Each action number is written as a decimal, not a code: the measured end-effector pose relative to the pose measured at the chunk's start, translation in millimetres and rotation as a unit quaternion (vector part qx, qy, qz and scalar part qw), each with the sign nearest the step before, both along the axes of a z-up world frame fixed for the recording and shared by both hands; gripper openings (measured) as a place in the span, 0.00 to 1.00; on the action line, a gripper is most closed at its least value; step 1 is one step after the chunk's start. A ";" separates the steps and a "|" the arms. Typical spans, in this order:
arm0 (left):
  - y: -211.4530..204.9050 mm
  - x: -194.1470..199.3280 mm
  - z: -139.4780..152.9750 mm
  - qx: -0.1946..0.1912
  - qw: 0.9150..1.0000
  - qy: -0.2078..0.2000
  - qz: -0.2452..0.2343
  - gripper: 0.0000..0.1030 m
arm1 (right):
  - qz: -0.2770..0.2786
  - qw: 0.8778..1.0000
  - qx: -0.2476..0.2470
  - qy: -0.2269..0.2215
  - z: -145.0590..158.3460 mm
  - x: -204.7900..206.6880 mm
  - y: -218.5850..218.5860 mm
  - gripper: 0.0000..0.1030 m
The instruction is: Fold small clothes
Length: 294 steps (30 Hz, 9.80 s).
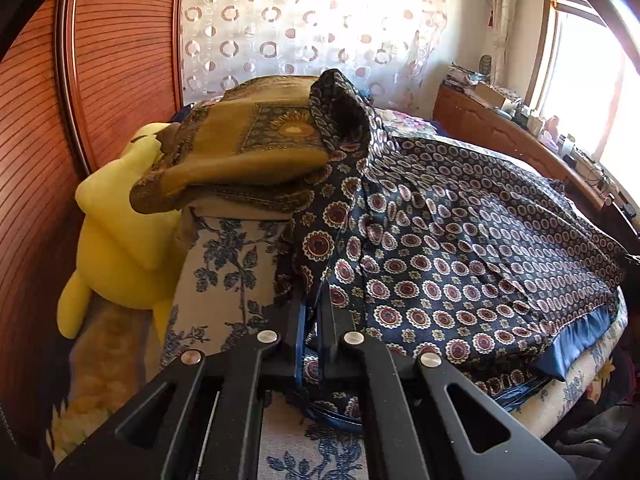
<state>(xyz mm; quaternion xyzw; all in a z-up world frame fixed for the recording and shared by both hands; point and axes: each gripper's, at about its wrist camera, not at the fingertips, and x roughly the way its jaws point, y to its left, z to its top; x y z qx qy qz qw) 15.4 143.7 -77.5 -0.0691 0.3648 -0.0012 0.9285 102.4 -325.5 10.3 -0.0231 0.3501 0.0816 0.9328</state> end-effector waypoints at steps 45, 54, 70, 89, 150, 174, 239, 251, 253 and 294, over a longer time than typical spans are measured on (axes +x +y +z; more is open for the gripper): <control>14.5 9.9 -3.3 -0.048 0.999 0.002 0.022 0.71 | 0.075 0.996 -0.034 -0.016 -58.2 -6.2 140.0 0.89; 14.2 26.2 -12.3 -0.072 0.997 0.026 -0.001 0.55 | 0.075 0.996 -0.033 -0.015 -58.8 -7.2 140.2 0.90; -35.9 31.9 42.1 -0.060 0.995 -0.039 -0.073 0.04 | 0.076 0.997 -0.014 -0.018 -56.7 -7.5 135.1 0.90; -246.8 92.5 142.7 -0.027 0.953 -0.089 -0.289 0.04 | 0.014 0.996 0.035 -0.080 -17.4 -39.3 56.9 0.90; -204.2 61.9 48.9 -0.028 0.972 -0.031 -0.231 0.71 | 0.014 0.999 -0.001 -0.029 4.4 9.5 38.1 0.04; -195.5 55.4 46.0 -0.027 0.979 -0.065 -0.191 0.71 | 0.004 0.999 0.024 0.026 31.7 126.5 19.4 0.50; -221.5 54.5 20.8 -0.009 0.976 -0.027 -0.215 0.71 | -0.007 0.999 -0.054 0.006 15.3 -57.3 47.7 0.44; -221.6 53.5 20.4 -0.006 0.977 -0.027 -0.213 0.71 | 0.006 0.999 -0.027 -0.027 30.8 -76.7 34.7 0.05; -221.6 53.5 20.3 -0.006 0.977 -0.027 -0.214 0.71 | 0.002 0.999 -0.025 -0.039 38.4 -81.4 30.3 0.05; -228.4 18.9 -3.3 0.001 0.954 0.043 -0.298 0.15 | -0.022 1.000 0.010 0.016 8.3 -84.8 3.8 0.27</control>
